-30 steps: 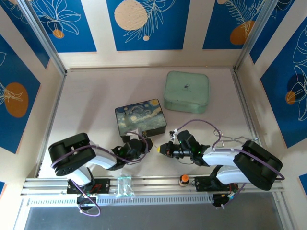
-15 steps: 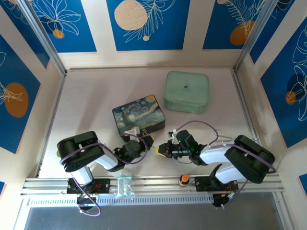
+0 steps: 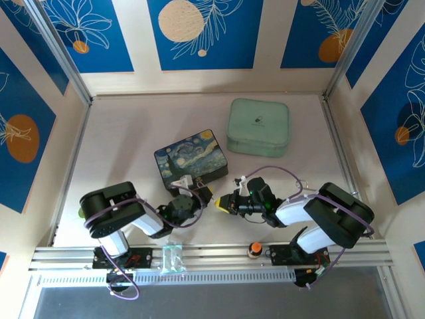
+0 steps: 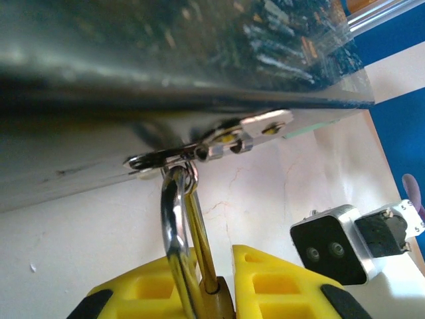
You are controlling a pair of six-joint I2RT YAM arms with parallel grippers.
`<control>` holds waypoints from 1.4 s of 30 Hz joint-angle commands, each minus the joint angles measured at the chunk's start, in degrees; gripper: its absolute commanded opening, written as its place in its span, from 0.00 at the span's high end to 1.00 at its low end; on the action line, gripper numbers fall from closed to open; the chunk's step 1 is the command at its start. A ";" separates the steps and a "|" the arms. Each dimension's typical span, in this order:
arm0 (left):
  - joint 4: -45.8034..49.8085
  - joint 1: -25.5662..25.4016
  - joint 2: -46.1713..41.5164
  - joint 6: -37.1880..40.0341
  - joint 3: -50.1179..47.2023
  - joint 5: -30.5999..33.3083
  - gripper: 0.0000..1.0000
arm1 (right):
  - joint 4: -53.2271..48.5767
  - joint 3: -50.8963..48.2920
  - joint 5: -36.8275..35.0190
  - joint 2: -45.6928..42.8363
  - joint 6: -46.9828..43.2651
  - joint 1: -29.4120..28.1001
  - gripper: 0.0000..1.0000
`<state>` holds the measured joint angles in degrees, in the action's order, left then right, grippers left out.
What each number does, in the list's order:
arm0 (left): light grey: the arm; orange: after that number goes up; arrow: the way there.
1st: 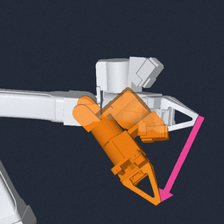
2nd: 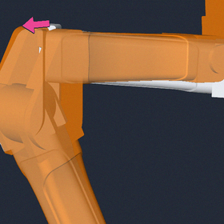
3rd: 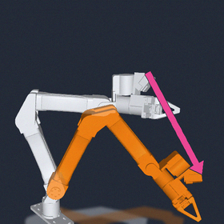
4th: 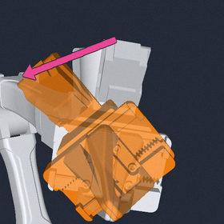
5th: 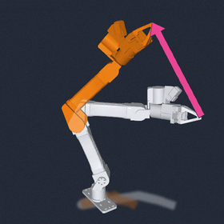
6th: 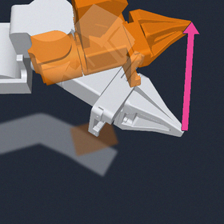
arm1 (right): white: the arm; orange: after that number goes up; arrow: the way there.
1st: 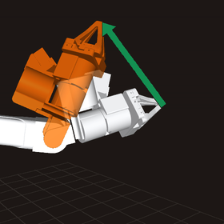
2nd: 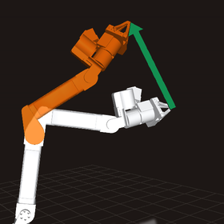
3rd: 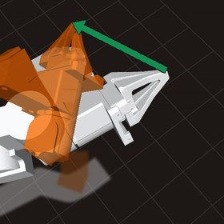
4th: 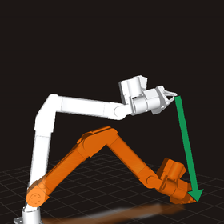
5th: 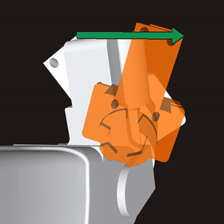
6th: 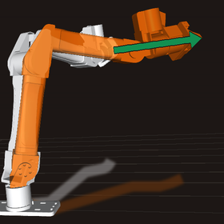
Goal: Unlock the padlock with the key
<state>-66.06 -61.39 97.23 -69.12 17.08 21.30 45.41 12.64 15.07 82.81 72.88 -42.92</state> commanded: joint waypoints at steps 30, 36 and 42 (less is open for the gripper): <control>9.96 0.05 -7.49 -3.14 4.41 -5.45 1.00 | 11.46 2.47 1.75 2.64 4.27 0.14 1.00; 10.70 -0.14 -8.75 -3.90 5.28 -6.78 1.00 | 20.68 3.46 2.37 9.09 9.18 1.48 1.00; 17.67 -0.14 -10.62 -2.93 8.27 -8.64 1.00 | 20.84 6.35 -1.27 9.35 7.71 -1.27 1.00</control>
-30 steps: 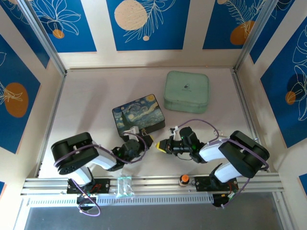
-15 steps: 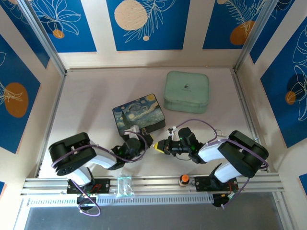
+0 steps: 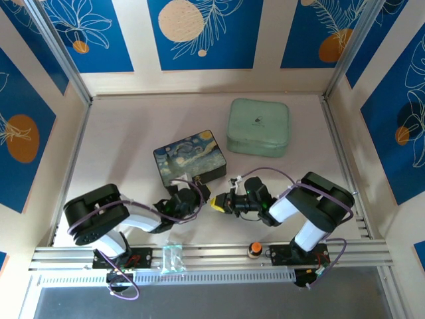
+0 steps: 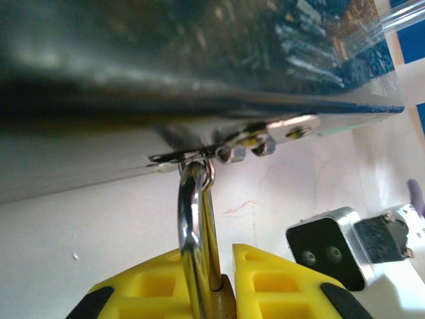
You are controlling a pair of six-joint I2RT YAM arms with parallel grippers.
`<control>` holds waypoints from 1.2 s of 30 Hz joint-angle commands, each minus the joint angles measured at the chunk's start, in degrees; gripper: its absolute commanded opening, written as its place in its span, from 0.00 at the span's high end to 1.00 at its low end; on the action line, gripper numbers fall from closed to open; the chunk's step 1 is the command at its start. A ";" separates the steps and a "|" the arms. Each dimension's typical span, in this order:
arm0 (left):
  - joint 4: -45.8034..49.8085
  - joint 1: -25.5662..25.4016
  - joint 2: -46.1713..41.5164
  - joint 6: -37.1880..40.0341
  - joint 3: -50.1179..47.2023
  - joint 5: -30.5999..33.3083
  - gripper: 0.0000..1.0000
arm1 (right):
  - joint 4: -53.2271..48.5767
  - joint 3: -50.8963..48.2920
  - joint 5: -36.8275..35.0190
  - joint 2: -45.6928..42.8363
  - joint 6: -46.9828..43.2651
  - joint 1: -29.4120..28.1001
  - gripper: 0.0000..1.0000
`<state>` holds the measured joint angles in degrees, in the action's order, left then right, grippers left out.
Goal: Unlock the padlock with the key
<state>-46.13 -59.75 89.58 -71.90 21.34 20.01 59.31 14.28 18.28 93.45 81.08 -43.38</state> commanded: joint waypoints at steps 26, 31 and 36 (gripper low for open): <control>3.12 -1.78 -6.84 3.56 3.71 -7.76 1.00 | -0.20 2.33 2.50 -5.83 -3.47 6.09 1.00; 5.52 -1.78 -8.75 4.36 3.66 -7.79 1.00 | -1.23 2.33 3.86 -5.65 -4.30 7.15 1.00; 4.19 -1.78 -9.19 4.17 2.66 -7.24 1.00 | -1.64 3.13 4.45 -5.27 -4.47 6.73 1.00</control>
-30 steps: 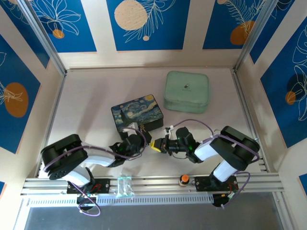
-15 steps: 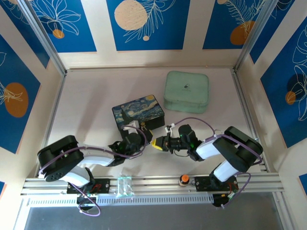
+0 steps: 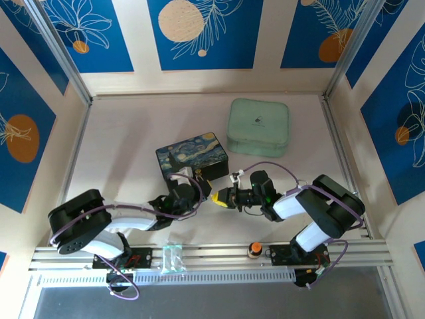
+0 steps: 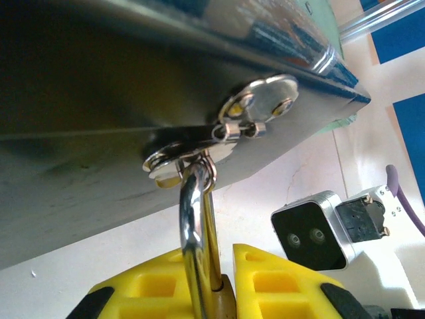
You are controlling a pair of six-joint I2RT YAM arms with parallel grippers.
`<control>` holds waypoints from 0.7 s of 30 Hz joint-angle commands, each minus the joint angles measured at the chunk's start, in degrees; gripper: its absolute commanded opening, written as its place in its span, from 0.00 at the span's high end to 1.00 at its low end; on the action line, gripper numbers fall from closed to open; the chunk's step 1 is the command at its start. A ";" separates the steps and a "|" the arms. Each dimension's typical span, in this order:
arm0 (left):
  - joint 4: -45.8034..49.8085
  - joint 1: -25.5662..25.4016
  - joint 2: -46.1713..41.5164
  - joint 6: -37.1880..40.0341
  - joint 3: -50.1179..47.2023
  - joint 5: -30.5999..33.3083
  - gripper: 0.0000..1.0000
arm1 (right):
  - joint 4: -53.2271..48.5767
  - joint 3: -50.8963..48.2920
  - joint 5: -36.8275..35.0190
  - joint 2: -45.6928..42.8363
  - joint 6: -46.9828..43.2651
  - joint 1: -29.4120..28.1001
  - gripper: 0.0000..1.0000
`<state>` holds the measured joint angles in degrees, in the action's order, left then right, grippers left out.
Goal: Unlock the padlock with the key
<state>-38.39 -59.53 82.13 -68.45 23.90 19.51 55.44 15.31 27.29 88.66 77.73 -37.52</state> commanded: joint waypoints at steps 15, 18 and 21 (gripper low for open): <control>-7.46 -2.09 1.03 0.41 -0.32 -7.64 1.00 | 10.70 2.02 -5.90 3.55 3.33 -1.54 1.00; -8.59 -2.11 0.93 0.24 -1.20 -8.39 1.00 | 8.04 2.09 -4.50 1.64 3.74 -0.83 1.00; -8.30 -2.13 -0.06 1.07 -0.98 -10.71 1.00 | 4.03 2.43 -3.04 0.52 1.59 -0.19 1.00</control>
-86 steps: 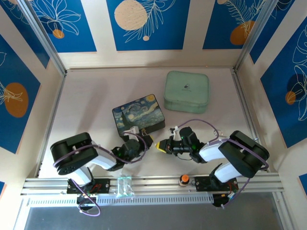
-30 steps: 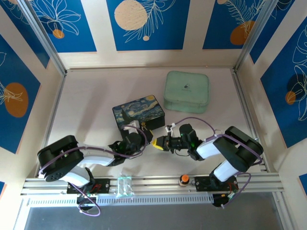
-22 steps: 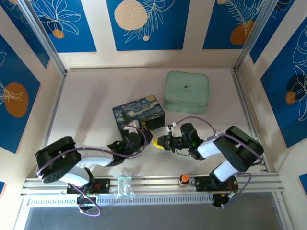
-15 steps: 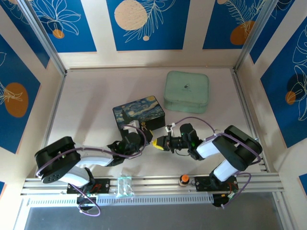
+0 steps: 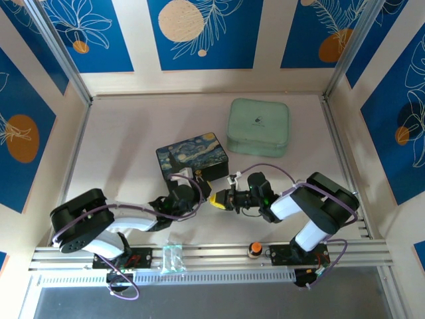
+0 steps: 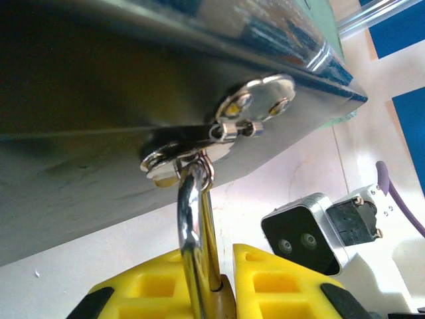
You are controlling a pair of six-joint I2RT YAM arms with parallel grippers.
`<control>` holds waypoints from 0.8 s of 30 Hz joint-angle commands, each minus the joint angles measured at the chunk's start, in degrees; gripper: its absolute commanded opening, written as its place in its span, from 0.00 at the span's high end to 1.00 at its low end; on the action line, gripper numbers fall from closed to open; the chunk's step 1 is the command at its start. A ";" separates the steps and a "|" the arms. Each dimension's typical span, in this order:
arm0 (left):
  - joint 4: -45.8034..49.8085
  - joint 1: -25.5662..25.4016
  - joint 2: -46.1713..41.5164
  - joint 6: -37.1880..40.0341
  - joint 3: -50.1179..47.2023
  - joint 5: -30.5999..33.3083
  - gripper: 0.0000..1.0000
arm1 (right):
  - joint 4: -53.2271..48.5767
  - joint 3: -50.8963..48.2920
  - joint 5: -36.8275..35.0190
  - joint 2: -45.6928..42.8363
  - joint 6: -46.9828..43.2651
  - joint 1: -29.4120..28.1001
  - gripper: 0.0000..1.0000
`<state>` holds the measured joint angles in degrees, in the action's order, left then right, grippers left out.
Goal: Unlock the padlock with the key
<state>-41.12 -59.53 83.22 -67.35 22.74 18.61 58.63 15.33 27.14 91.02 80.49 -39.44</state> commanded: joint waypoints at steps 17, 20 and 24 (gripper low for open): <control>-11.60 -2.25 0.45 0.74 -2.16 -11.27 1.00 | 21.76 2.02 3.75 11.68 9.10 4.62 1.00; -11.62 -2.26 0.63 0.54 -2.20 -11.67 1.00 | 20.73 1.64 3.20 10.71 7.10 4.55 1.00; -11.58 -2.26 0.47 0.36 -2.27 -11.49 1.00 | 16.38 1.50 1.65 8.64 5.89 4.52 1.00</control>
<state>-45.39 -59.51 84.18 -65.91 20.29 16.97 72.38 15.27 36.45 101.43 87.07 -36.18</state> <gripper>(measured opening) 0.161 0.046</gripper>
